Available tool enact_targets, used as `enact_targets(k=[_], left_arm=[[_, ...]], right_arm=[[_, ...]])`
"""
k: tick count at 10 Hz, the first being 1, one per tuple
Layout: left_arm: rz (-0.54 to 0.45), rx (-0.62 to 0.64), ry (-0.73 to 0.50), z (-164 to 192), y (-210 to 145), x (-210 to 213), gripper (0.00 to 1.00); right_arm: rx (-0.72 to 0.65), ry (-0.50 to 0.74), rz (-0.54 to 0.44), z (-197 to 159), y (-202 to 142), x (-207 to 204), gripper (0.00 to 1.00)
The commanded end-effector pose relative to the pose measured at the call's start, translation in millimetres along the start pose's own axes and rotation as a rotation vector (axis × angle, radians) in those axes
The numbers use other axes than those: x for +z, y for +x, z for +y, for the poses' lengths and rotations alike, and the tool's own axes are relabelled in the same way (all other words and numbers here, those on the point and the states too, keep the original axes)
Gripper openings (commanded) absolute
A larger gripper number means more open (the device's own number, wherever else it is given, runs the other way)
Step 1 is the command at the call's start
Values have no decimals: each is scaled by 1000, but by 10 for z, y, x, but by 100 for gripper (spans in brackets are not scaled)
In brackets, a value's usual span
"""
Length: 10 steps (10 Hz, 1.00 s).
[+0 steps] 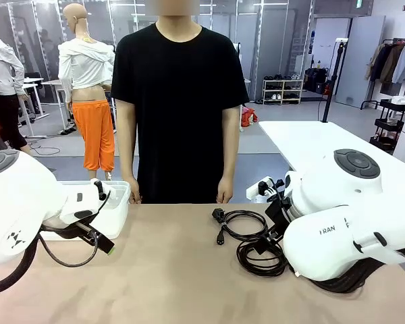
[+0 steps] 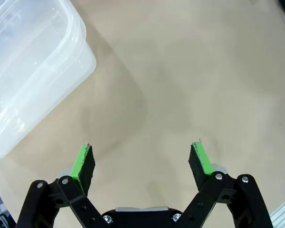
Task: Organize and store the cables.
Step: Place the Power Cable into the Organizing box.
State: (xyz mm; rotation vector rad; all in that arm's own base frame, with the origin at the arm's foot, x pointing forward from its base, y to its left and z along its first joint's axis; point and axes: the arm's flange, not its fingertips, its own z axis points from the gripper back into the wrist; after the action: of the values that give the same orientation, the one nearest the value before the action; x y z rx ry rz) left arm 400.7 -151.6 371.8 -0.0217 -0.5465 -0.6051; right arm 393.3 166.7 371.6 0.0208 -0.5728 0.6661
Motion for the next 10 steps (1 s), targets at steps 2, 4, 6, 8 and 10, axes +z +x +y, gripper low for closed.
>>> enact_targets(k=[2,4,6,8,10], left_arm=[[0,0,0,0,0,0,100],[-35,-64,-35,226,147,263,100],[-35,-97,-170,643,198,661,100],[-31,-153,-268,922,180,993,100],[-37,-199,-335,1236,-26,1405,100]], right_arm=[[-2,0,0,-1,0,0,100],[36,17,-38,-229,61,181,100],[68,119,-87,-717,181,677,100],[151,240,-106,-1018,192,1055,100],[229,335,-188,-1261,-39,1490,100]])
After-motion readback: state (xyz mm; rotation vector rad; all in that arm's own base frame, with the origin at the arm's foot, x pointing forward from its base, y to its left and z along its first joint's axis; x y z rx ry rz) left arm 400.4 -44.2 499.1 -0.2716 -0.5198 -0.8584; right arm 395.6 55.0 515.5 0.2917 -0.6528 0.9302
